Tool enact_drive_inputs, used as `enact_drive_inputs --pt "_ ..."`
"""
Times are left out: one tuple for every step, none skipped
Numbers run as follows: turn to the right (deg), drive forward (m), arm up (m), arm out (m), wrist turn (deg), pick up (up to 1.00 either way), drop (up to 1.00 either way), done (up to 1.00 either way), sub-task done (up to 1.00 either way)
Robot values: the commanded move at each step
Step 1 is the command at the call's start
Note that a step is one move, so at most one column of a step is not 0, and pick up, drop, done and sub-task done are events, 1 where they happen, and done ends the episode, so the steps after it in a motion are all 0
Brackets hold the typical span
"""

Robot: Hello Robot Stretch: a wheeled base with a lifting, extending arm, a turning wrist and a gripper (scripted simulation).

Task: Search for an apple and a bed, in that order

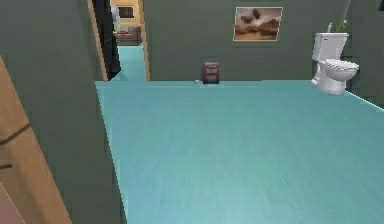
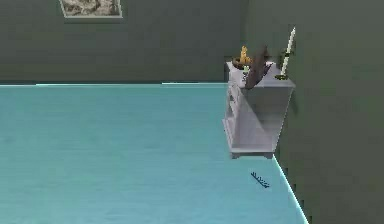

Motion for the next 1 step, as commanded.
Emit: enact_drive_inputs --pt "0.0 0.95 0.00 0.00 0.0 0.00 0.00 0.00 0.00"
